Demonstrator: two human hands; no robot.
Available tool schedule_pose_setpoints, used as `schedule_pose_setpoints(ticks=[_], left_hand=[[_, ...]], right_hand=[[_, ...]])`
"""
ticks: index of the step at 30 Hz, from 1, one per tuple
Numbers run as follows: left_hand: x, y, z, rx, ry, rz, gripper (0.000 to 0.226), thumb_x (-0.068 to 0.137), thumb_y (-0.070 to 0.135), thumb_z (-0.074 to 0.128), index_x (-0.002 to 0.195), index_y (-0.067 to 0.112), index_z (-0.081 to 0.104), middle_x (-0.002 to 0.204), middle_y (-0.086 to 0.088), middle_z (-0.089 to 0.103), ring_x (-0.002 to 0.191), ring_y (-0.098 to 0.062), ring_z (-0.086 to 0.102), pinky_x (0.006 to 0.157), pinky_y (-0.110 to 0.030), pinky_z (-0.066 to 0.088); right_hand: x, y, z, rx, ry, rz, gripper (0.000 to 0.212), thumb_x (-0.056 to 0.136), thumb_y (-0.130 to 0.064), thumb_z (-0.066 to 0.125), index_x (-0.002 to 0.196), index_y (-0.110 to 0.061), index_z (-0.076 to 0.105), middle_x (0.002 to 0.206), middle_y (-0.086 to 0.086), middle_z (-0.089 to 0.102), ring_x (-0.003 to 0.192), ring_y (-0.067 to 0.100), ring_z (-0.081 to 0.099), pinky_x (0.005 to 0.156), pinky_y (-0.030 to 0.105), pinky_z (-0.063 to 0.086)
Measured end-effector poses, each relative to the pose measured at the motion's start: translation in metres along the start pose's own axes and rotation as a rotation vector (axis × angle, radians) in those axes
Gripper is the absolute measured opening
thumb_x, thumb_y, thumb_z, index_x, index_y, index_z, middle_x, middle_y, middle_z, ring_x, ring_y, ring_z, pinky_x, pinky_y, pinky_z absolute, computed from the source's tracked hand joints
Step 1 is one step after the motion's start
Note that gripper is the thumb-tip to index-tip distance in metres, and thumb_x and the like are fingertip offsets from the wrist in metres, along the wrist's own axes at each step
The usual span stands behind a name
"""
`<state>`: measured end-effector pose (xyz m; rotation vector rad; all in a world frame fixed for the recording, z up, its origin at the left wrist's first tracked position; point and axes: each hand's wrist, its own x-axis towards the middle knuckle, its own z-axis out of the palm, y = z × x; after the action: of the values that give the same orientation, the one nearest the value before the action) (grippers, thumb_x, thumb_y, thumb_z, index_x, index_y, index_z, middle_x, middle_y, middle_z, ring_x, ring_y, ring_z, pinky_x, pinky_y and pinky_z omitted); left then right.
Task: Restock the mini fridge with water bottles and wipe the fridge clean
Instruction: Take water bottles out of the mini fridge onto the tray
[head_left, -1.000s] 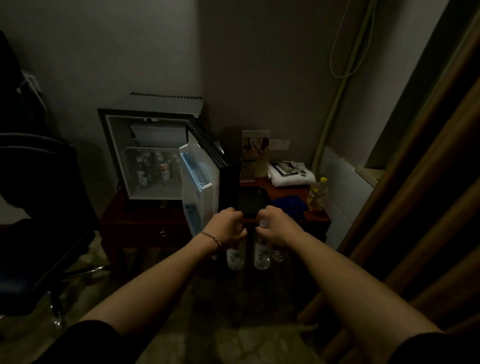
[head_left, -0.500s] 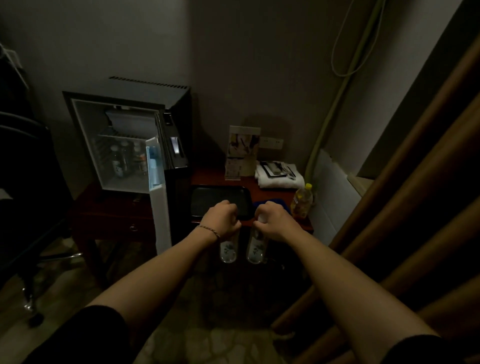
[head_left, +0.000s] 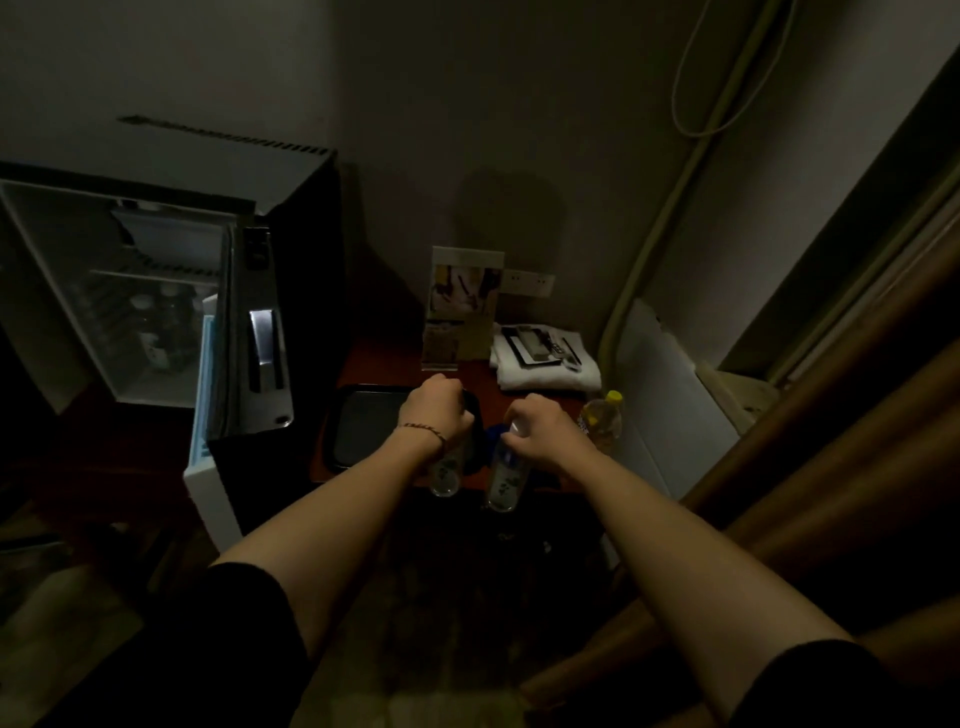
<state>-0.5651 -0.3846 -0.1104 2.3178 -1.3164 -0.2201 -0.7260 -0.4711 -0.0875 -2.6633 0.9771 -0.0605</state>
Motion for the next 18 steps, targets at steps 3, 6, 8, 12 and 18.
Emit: schedule_pose_setpoints(ticks=[3,6,8,12,18], left_hand=[[0.024,-0.004,0.012,0.000,-0.001,-0.051,0.017,0.086,0.029,0.067,0.096,0.016,0.063,0.105,-0.005,0.054,0.093,-0.026,0.059,0.083,-0.040,0.054],[0.050,-0.011,0.023,0.009,0.008,-0.081,0.015,0.086,0.030,0.065,0.095,0.018,0.062,0.103,-0.003,0.054,0.091,-0.024,0.058,0.081,-0.039,0.054],[0.067,-0.015,0.028,0.014,0.018,-0.099,0.013,0.087,0.031,0.065,0.095,0.021,0.062,0.103,0.000,0.053,0.090,-0.020,0.056,0.079,-0.037,0.053],[0.103,-0.023,0.036,0.043,0.051,-0.123,0.011,0.087,0.033,0.065,0.090,0.024,0.061,0.100,0.004,0.051,0.087,-0.017,0.053,0.072,-0.033,0.047],[0.160,-0.036,0.045,0.083,0.064,-0.188,0.019,0.085,0.036,0.067,0.099,0.023,0.066,0.106,0.002,0.056,0.097,-0.020,0.060,0.076,-0.033,0.051]], right_hand=[[0.033,0.007,0.000,0.019,-0.021,-0.025,0.022,0.089,-0.033,0.068,0.107,-0.022,0.063,0.107,-0.004,0.048,0.104,0.019,0.054,0.089,0.038,0.051],[0.069,0.015,0.002,0.039,-0.028,-0.039,0.021,0.089,-0.033,0.069,0.106,-0.023,0.062,0.109,-0.002,0.052,0.105,0.019,0.056,0.090,0.040,0.052],[0.094,0.022,0.005,0.044,-0.038,-0.045,0.021,0.090,-0.031,0.068,0.107,-0.020,0.061,0.112,0.000,0.052,0.105,0.019,0.055,0.091,0.040,0.052],[0.146,0.034,0.013,0.034,-0.033,-0.101,0.024,0.091,-0.030,0.066,0.112,-0.019,0.061,0.113,0.001,0.052,0.104,0.019,0.054,0.092,0.040,0.051],[0.223,0.053,0.024,0.018,-0.085,-0.201,0.023,0.092,-0.032,0.063,0.110,-0.018,0.059,0.111,0.002,0.050,0.102,0.023,0.056,0.087,0.041,0.051]])
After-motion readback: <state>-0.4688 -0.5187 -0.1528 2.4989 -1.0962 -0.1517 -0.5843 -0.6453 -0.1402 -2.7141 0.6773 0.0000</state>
